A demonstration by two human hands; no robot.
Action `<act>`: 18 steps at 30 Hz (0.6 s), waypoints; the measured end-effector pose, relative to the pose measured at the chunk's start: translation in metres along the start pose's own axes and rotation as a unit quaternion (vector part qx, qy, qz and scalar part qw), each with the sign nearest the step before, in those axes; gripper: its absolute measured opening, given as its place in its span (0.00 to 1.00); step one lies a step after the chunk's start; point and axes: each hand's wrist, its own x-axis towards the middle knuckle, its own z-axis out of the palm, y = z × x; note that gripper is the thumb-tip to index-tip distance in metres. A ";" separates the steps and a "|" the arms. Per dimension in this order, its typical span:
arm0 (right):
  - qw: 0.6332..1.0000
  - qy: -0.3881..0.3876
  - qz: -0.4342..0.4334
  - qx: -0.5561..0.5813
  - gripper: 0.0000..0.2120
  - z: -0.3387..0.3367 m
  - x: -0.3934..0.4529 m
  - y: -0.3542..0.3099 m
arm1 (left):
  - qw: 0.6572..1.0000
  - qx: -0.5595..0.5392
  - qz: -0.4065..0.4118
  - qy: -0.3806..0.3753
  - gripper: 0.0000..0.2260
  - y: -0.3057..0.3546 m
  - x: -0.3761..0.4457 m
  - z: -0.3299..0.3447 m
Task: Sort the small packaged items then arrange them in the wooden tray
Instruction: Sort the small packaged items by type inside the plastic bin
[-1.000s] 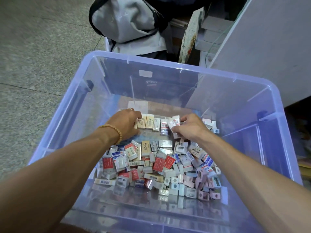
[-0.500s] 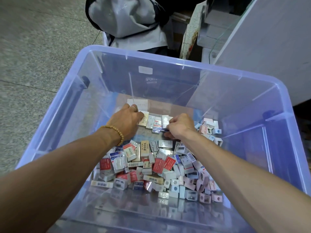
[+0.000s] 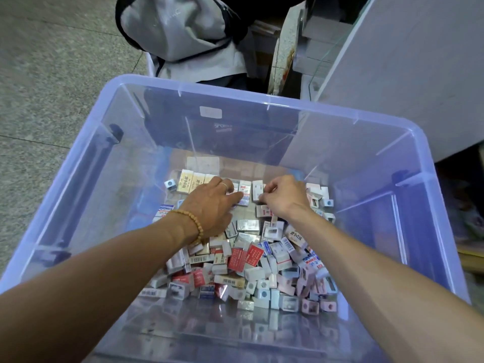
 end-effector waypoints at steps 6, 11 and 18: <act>0.995 0.008 -0.068 -0.078 0.06 0.010 -0.002 -0.001 | 0.991 -0.099 -0.070 0.051 0.16 -0.021 -0.010 -0.015; 0.992 -0.024 -0.079 -0.092 0.07 0.008 -0.004 -0.007 | 0.971 -0.087 -0.222 0.031 0.14 -0.040 -0.024 -0.028; 0.989 -0.047 -0.089 -0.104 0.08 0.002 -0.009 -0.007 | 0.967 0.002 -0.225 -0.117 0.16 -0.030 -0.039 -0.035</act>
